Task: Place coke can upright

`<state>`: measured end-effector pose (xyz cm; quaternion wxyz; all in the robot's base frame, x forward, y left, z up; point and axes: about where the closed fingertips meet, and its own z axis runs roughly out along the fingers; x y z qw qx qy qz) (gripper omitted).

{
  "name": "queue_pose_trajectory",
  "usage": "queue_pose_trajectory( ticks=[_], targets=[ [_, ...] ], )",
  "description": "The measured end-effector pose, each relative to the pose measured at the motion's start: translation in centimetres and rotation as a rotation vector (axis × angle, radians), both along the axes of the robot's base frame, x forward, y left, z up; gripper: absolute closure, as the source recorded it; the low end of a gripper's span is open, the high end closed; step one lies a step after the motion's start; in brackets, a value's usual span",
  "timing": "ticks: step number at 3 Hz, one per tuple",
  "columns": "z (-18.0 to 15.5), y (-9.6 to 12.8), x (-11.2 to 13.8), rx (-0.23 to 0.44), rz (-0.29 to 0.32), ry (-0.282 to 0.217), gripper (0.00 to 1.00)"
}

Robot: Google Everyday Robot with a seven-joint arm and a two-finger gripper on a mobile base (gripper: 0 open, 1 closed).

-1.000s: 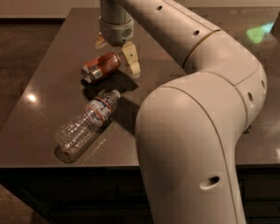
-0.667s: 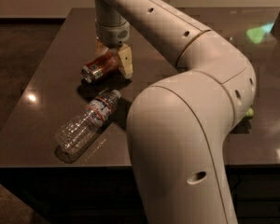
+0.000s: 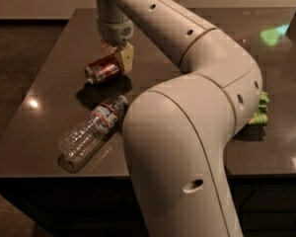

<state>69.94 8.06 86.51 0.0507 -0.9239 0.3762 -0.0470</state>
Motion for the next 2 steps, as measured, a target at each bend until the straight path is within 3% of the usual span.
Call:
queue_pose_trajectory(
  ticks=[1,2],
  targets=[
    [3.3,-0.8,1.3,0.028,0.012,-0.099,0.99],
    [7.1,-2.7,3.1,0.037,0.065,-0.249,1.0]
  ],
)
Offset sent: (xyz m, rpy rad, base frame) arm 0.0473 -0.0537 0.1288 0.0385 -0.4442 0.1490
